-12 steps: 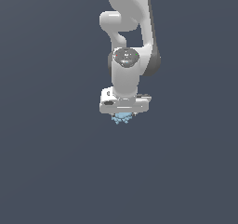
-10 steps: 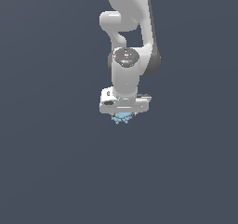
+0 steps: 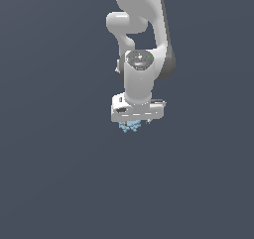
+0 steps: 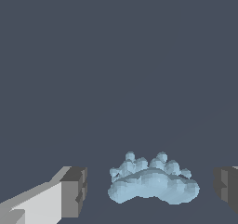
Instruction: Pick up the object and move it to a goal position.
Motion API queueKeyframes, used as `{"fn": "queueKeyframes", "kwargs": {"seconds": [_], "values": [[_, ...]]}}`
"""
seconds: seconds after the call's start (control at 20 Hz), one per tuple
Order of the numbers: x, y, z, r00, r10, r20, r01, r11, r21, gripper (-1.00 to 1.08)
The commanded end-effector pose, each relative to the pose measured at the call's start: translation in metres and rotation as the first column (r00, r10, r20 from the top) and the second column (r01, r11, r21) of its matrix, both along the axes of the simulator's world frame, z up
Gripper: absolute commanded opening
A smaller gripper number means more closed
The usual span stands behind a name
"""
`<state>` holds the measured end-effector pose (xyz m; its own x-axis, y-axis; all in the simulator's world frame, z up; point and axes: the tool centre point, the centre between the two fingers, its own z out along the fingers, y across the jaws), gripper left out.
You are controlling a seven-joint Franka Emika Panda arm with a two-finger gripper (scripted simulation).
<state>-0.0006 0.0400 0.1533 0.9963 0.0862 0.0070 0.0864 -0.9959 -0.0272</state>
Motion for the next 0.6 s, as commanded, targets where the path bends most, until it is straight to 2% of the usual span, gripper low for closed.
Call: {"fn": "queueKeyframes", "kwargs": {"seconds": [0.0,0.55], "values": [[0.0003,0.0012,0.0003,1.000,0.004,0.001,-0.004,1.000,0.002,1.00],[-0.0030,-0.0003,-0.0041,0.996,-0.084,-0.003,0.084,0.996,0.001,1.00]]}}
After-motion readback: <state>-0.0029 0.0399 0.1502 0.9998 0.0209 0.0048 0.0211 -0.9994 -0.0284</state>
